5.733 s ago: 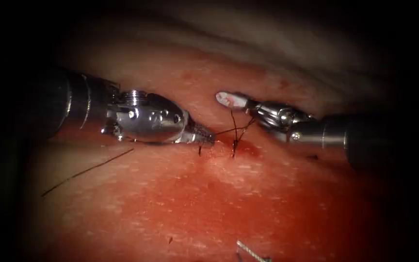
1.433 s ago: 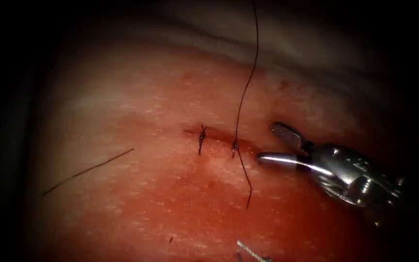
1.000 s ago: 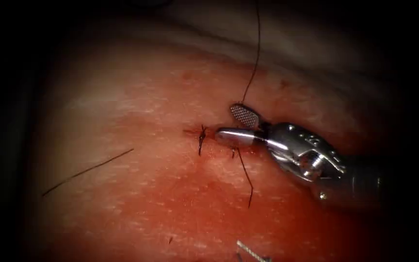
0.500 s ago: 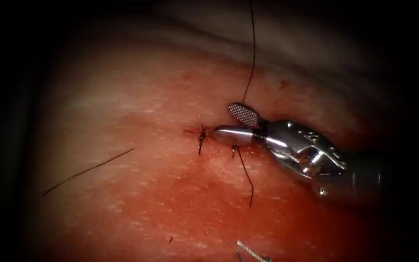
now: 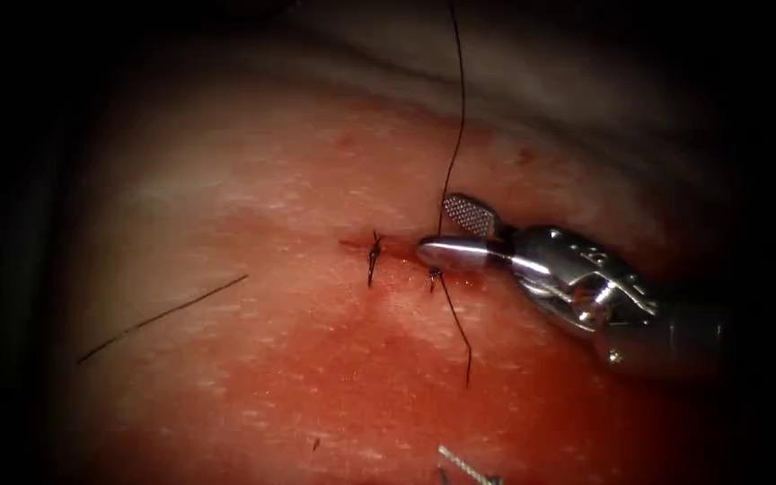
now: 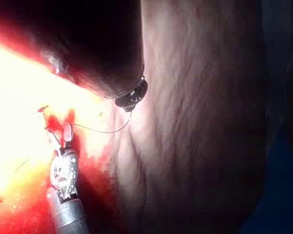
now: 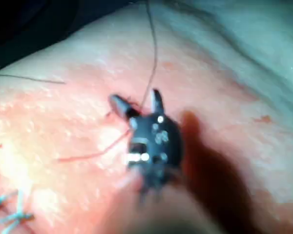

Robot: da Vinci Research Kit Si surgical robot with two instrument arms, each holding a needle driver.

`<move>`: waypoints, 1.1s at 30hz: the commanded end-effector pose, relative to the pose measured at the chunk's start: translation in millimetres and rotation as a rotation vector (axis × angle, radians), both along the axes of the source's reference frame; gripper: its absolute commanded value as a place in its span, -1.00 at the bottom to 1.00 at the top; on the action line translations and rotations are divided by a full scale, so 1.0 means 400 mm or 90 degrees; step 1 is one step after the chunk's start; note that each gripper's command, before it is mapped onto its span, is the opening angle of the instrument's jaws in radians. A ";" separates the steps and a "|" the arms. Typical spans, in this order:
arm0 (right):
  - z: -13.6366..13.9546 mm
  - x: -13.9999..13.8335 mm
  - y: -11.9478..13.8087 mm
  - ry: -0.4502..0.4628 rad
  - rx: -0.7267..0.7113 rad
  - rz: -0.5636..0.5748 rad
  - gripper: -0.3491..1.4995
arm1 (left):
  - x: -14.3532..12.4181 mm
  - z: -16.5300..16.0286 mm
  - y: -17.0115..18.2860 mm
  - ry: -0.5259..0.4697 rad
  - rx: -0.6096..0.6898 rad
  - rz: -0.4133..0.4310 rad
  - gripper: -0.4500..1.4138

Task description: Wound Closure

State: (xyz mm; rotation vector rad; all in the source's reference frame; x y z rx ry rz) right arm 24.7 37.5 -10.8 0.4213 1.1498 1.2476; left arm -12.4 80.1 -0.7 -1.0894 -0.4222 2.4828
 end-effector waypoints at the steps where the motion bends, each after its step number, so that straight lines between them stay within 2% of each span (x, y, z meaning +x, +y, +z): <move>1: 0.0012 0.0030 0.0002 0.000 -0.002 0.002 0.69 | -0.0012 0.0012 0.0000 0.000 -0.001 0.001 -0.89; 14: 0.0045 0.0127 0.0020 0.009 -0.003 -0.003 0.69 | -0.0025 -0.0013 -0.0006 0.001 -0.005 0.003 -0.89; 33: 0.0058 0.0144 0.0017 0.008 -0.001 -0.014 0.69 | -0.0041 -0.0070 -0.0026 -0.006 -0.009 0.009 -0.89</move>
